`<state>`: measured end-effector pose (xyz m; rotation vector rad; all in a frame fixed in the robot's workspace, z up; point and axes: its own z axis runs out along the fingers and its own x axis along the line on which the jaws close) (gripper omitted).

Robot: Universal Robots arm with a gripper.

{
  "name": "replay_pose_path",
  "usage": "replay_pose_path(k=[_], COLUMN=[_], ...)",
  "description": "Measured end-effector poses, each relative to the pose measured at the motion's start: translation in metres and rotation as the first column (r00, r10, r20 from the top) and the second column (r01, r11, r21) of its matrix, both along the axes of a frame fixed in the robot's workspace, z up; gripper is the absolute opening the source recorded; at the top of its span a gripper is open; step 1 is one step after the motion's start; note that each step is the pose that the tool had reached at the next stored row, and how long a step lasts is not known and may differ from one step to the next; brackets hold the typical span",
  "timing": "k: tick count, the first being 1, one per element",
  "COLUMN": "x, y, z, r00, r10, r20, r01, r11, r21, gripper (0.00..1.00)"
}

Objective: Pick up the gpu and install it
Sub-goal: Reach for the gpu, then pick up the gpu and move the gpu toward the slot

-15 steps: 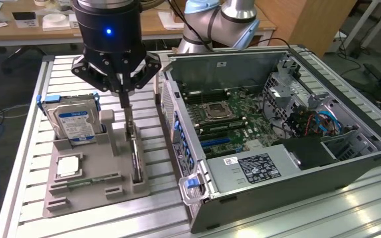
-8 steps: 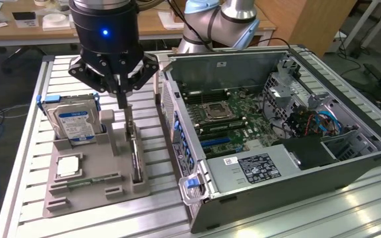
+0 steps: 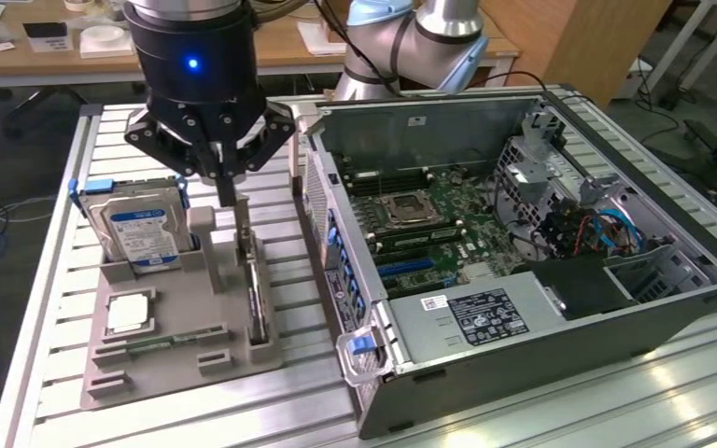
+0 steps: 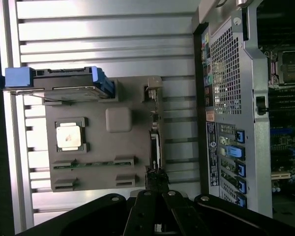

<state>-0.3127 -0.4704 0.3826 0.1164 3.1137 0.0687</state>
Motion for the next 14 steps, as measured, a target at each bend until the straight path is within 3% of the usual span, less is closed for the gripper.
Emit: replay_pose_path(k=[14], x=[-0.0005], y=[0.0001], z=[-0.0015], r00=[1.0000], r10=[0.000], r20=[0.0000], r01=[0.000], r11=[1.0000], r21=[0.0001], gripper=[0.11])
